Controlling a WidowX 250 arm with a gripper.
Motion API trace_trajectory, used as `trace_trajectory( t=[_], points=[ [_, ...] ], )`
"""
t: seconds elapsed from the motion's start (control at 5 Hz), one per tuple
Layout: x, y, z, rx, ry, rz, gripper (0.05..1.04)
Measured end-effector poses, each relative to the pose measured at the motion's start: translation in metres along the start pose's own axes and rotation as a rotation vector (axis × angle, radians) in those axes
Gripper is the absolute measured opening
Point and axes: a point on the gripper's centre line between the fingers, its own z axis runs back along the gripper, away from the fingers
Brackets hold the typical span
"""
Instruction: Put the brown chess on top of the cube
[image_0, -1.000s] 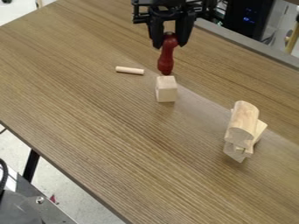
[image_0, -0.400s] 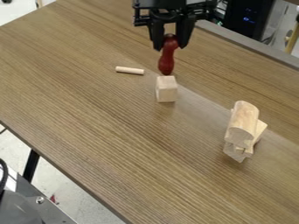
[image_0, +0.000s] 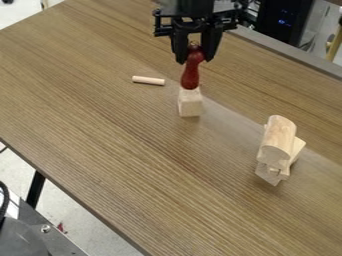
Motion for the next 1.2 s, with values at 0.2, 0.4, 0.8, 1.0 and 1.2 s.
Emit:
trace_trajectory(
  t=[0.2,0.4,0.8,1.0,1.2],
  points=[
    [-0.0016,0.0002,-0.0069,0.01,0.011,-0.002,0.499],
    [-0.0048,-0.0001,-0.0101,0.012,0.018,-0.007,0.499],
    [-0.0066,-0.003,-0.0114,-0.005,0.021,-0.003,0.574],
    [-0.0039,-0.0029,-0.0114,-0.004,0.004,-0.006,0.88],
    [-0.0045,-0.0009,-0.0139,0.004,0.003,-0.008,1.012]
  ],
)
